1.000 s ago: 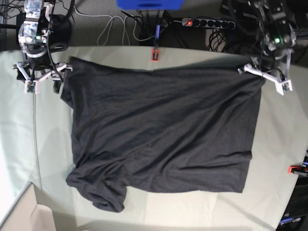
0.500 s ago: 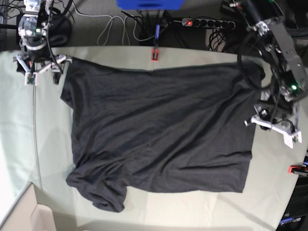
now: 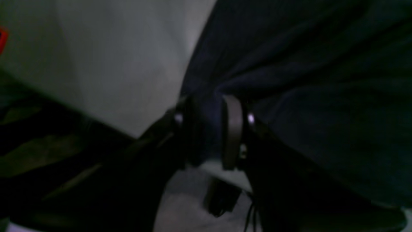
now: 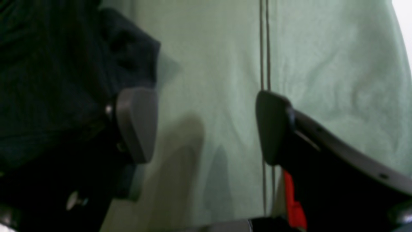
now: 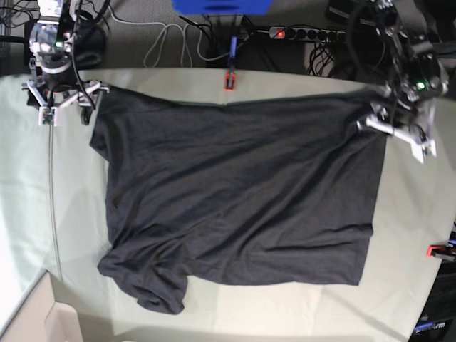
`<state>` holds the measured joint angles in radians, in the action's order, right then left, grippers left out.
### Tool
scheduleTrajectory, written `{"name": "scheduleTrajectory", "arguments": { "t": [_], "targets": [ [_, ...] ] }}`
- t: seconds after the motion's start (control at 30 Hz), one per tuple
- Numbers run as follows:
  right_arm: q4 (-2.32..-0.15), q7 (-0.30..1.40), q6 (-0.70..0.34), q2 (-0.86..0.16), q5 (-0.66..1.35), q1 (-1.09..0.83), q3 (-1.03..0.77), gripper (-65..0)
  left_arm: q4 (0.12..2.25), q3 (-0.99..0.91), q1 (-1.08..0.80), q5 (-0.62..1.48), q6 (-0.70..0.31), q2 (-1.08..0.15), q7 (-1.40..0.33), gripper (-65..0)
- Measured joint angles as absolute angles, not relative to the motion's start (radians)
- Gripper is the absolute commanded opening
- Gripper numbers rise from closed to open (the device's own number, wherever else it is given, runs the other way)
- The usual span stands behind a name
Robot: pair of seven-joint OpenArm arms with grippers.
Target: Layout the t-shirt on the table in an organized manner, then fold the t-shirt properly
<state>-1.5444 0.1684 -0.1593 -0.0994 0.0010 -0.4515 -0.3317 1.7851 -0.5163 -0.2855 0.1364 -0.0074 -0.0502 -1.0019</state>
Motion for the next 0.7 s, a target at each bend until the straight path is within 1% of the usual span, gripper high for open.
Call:
{"name": "scheduleTrajectory", "arguments": {
  "t": [0.17,0.37,0.53,0.63,0.7],
  "targets": [
    [-1.540,0.170,-0.159,-0.100,0.001,-0.449,-0.331,-16.5,1.777,-0.590,-0.331,0.143,-0.007,-0.041,-0.988,-49.8],
    [-1.540,0.169,-0.159,-0.103,0.001,-0.447,-0.331,-16.5,1.800,-0.629,-0.417,0.139,-0.007,-0.044,-0.982,-49.8],
    [-1.540,0.168,-0.159,-0.103,0.001,-0.444,-0.329,-16.5,1.715,-0.628,-0.395,0.152,-0.006,-0.022,-0.913,-49.8],
    [-1.538,0.172,-0.159,-0.102,0.001,-0.429,-0.329,-16.5,1.658,-0.626,-0.369,0.212,-0.008,-0.002,-0.902,-49.8],
    [-1.538,0.172,-0.159,-0.104,0.001,-0.427,-0.329,-16.5,1.624,-0.627,-0.336,0.214,-0.007,-0.003,-0.897,-49.8]
  ]
}}
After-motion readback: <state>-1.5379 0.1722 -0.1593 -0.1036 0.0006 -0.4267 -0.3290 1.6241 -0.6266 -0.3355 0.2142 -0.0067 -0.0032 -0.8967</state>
